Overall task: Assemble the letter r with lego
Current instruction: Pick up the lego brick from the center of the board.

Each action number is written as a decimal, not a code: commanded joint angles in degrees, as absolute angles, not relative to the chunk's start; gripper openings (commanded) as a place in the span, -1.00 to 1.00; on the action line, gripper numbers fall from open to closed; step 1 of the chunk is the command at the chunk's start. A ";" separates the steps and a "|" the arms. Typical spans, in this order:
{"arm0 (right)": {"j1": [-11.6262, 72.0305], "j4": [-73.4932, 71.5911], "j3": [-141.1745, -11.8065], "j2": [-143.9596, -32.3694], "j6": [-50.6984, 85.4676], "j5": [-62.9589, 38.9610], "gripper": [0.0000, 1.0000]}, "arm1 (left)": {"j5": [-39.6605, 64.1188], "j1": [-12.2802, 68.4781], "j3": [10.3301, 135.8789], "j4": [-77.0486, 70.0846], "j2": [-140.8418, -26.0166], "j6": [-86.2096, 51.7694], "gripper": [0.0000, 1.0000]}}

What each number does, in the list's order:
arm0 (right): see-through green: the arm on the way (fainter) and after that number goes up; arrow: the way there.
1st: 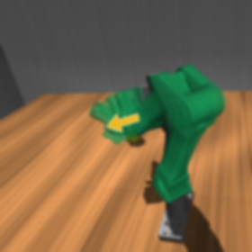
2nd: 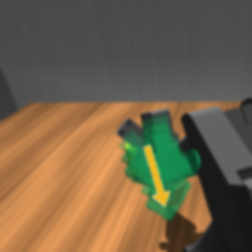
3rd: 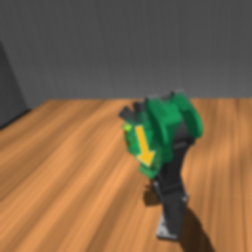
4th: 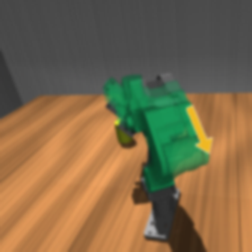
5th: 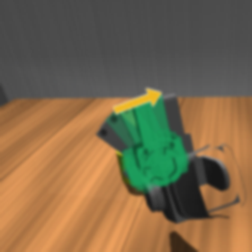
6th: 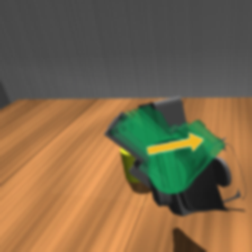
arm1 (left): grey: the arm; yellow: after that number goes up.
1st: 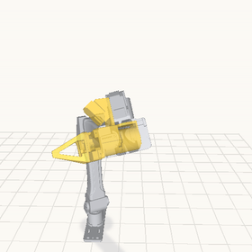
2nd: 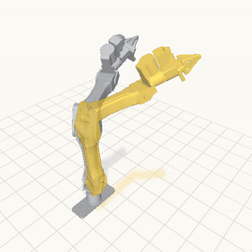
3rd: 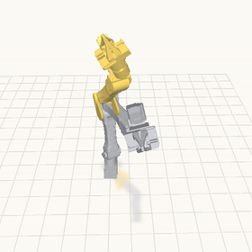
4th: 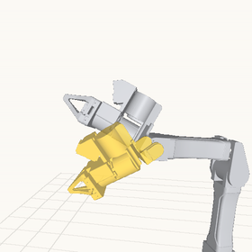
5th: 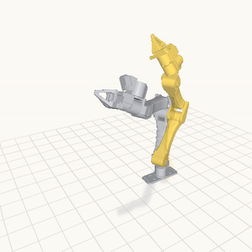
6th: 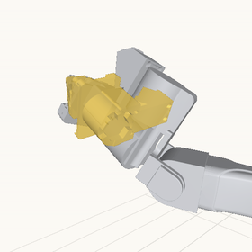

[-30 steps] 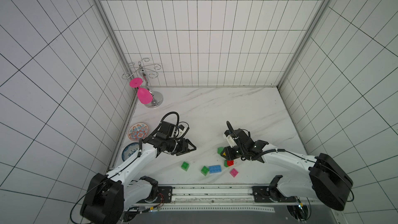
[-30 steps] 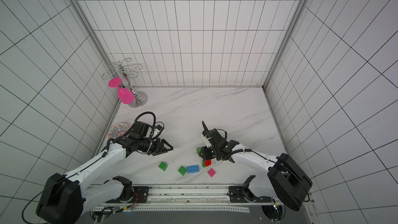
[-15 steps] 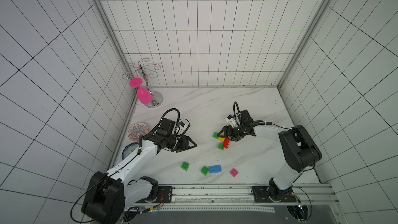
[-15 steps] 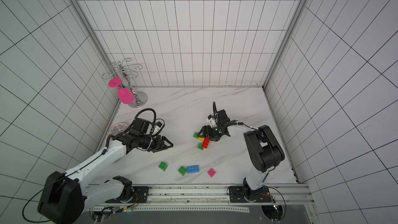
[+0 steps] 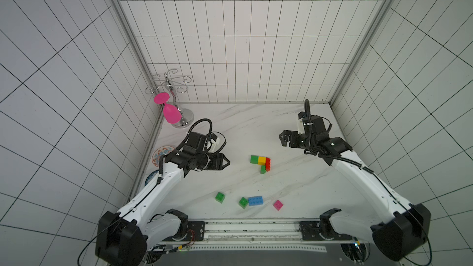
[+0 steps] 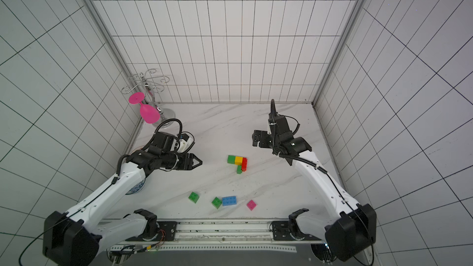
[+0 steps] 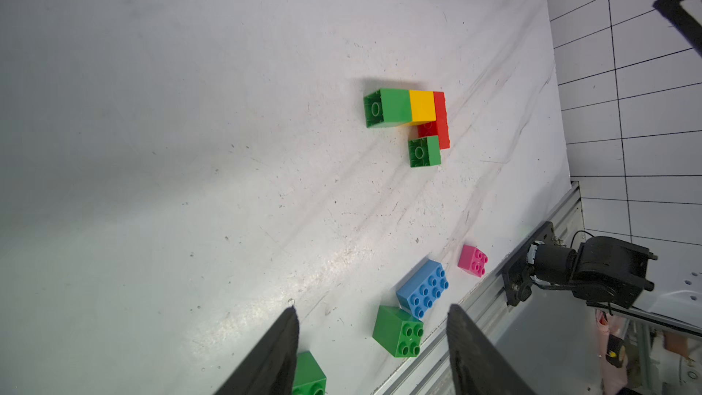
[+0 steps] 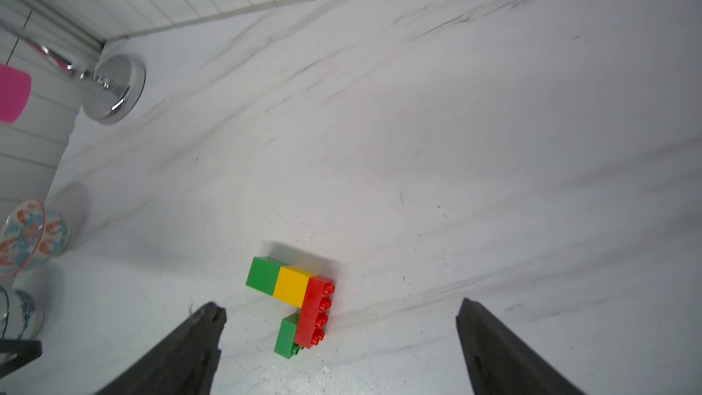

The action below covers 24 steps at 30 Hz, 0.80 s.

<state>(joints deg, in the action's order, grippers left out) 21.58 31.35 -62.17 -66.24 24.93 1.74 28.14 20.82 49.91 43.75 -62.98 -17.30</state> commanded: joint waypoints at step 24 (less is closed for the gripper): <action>58.95 50.90 -56.98 -62.93 38.67 -2.50 0.97 | 22.13 20.65 43.31 46.44 -47.88 -27.06 0.42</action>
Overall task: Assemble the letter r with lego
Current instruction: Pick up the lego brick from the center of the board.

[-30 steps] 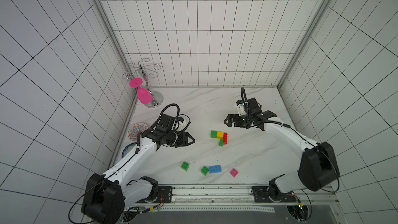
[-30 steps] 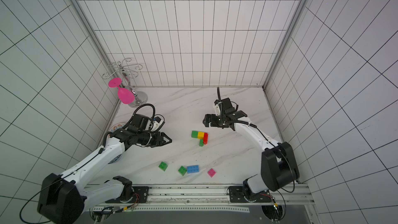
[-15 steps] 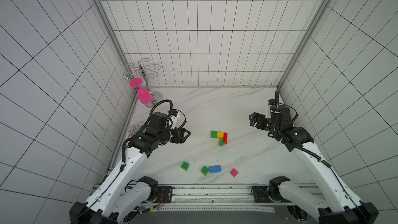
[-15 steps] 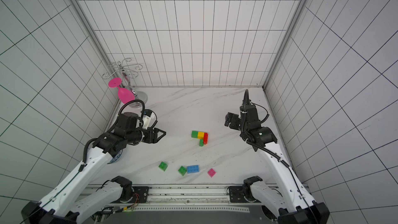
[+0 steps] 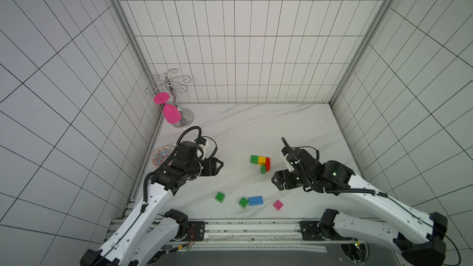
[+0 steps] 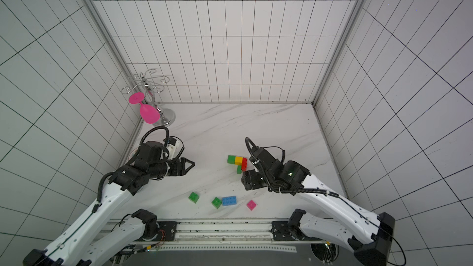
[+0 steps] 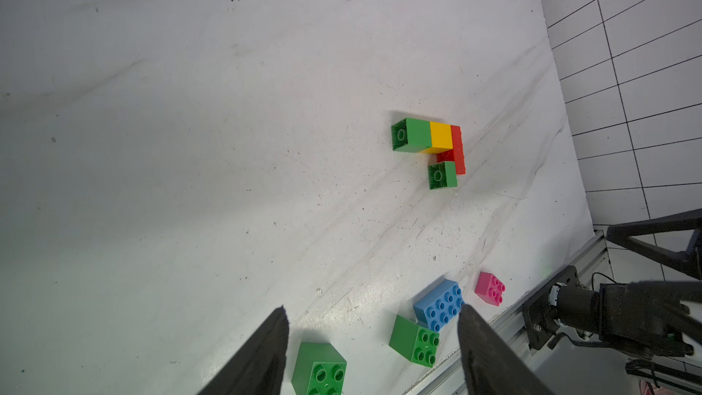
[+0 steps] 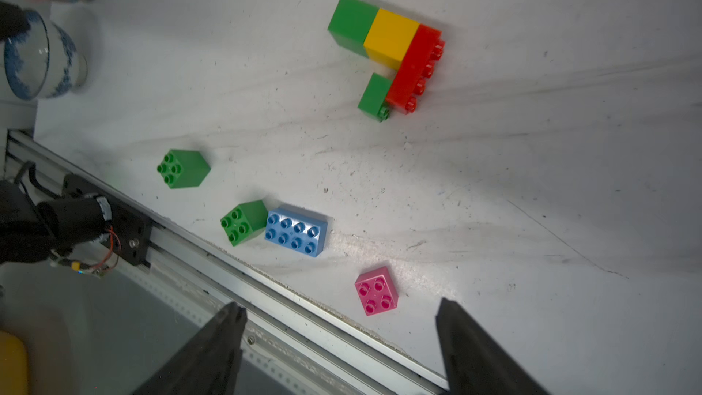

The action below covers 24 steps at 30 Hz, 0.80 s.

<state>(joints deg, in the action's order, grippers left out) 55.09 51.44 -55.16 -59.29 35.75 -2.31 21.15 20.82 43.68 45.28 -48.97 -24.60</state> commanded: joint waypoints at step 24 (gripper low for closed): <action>74.27 46.96 -74.63 -100.81 27.42 -2.46 0.51 | 19.35 20.65 43.77 59.01 -37.36 -25.92 0.41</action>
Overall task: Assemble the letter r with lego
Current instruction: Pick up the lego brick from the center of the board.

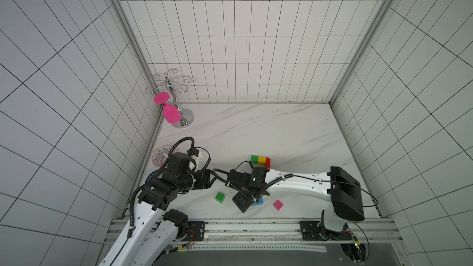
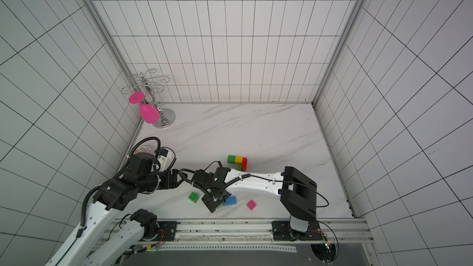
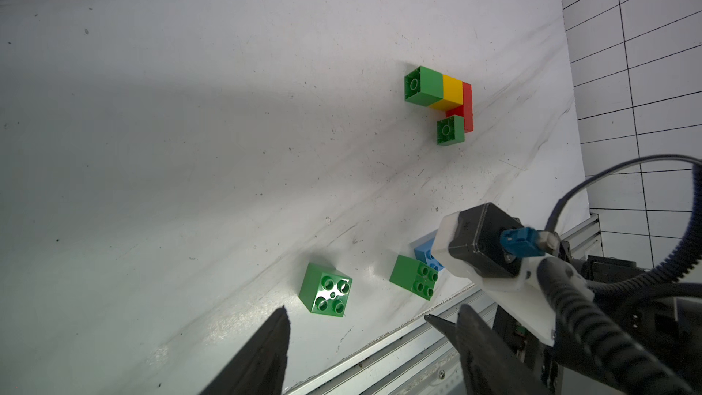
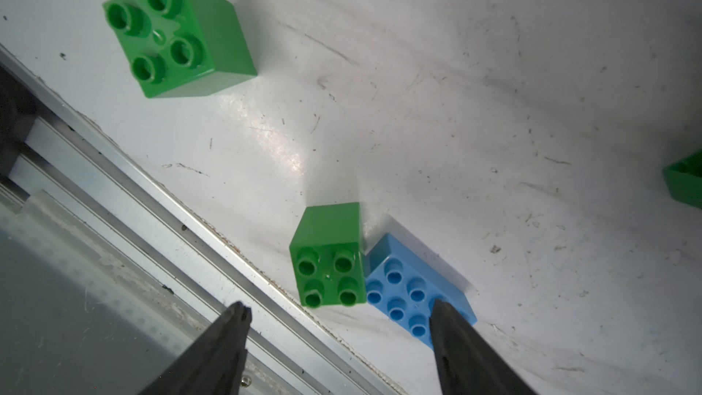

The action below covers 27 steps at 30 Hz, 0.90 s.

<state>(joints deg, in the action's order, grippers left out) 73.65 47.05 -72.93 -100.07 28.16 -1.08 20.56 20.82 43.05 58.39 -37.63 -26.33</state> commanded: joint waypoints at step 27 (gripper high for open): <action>74.30 43.53 -70.55 -104.59 26.28 -4.30 -0.04 | 17.76 20.31 39.52 59.64 -43.53 -31.49 0.45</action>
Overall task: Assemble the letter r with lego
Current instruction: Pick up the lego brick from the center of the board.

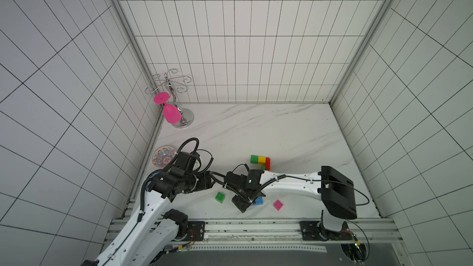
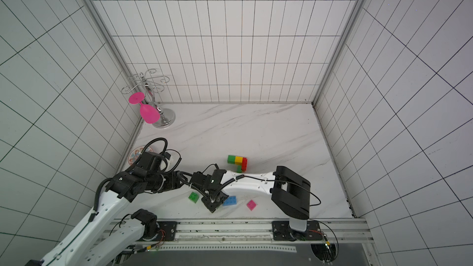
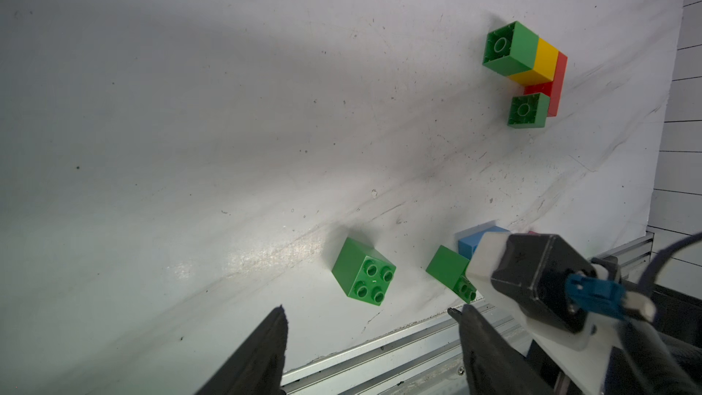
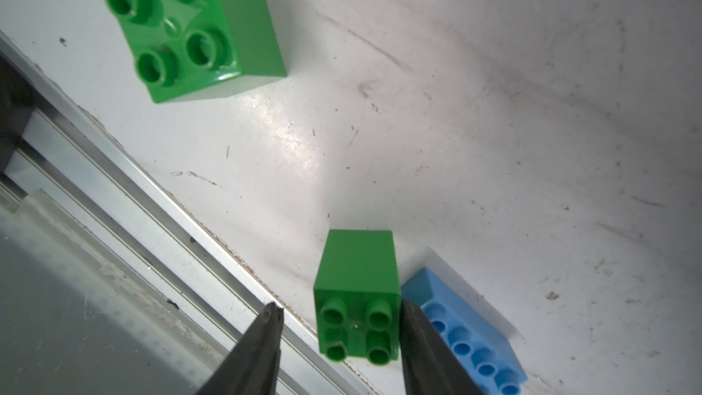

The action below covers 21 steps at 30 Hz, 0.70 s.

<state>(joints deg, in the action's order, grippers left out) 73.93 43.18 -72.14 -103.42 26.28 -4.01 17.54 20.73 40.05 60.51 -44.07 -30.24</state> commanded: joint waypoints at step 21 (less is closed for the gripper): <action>74.13 44.25 -71.38 -106.07 26.78 -2.46 -0.51 | 26.06 18.37 31.86 54.52 -49.55 -34.62 0.40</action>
